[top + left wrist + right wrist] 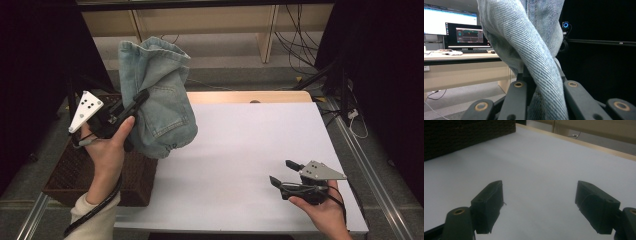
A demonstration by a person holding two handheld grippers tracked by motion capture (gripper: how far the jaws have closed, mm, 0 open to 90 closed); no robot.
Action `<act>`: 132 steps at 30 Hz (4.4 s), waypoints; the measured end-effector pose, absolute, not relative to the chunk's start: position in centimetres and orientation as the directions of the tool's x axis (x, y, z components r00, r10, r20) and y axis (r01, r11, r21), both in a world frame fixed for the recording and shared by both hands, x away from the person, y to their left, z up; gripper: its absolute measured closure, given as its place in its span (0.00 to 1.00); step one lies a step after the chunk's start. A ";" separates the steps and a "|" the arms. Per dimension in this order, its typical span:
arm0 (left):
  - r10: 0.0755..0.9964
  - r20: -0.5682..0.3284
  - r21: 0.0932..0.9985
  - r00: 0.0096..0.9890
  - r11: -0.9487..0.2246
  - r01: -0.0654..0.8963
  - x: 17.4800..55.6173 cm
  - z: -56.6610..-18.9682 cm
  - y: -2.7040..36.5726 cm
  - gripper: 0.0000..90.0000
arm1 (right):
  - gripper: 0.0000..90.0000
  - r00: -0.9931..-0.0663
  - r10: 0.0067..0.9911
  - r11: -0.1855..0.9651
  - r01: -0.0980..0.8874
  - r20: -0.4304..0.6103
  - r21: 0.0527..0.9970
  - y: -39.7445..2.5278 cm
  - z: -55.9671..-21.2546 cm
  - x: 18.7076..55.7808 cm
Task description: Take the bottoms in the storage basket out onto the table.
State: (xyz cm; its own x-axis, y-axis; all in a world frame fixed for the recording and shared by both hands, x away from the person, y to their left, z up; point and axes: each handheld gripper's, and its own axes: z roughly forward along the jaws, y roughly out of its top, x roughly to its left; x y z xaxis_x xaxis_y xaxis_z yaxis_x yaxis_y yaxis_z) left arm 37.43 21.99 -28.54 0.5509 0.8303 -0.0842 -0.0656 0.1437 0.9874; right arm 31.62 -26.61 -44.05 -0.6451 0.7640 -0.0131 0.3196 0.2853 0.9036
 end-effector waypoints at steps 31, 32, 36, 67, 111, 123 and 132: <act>0.810 -0.078 0.989 0.581 0.137 -0.058 37.4 -28.7 20.9 0.88 | 0.26 -0.644 0.765 0.288 0.321 -0.014 0.902 -26.6 -44.1 31.6; 0.810 -0.078 0.989 0.581 0.137 -0.058 37.4 -28.7 20.9 0.88 | 0.26 -0.644 0.765 0.288 0.321 -0.014 0.902 -26.6 -44.1 31.6; 0.807 -0.078 0.989 0.585 0.136 -0.056 37.4 -28.8 20.7 0.88 | 0.26 -0.646 0.764 0.286 0.320 -0.012 0.903 -26.6 -44.0 31.6; 0.783 -0.079 0.988 0.617 0.142 -0.053 37.3 -28.8 19.7 0.88 | 0.26 -0.647 0.763 0.287 0.321 -0.013 0.902 -26.6 -44.1 31.6; 0.721 -0.046 0.997 0.692 0.081 -0.018 37.5 -29.6 15.7 0.88 | 0.26 -0.642 0.767 0.287 0.325 -0.012 0.901 -26.7 -44.1 31.6; 0.709 -0.050 0.998 0.703 0.054 0.016 38.2 -30.6 14.2 0.88 | 0.26 -0.641 0.768 0.282 0.326 -0.008 0.902 -26.7 -44.1 31.7; 0.699 -0.047 0.999 0.714 0.024 0.042 38.7 -31.6 13.1 0.88 | 0.26 -0.641 0.767 0.284 0.327 -0.009 0.901 -26.7 -44.1 31.7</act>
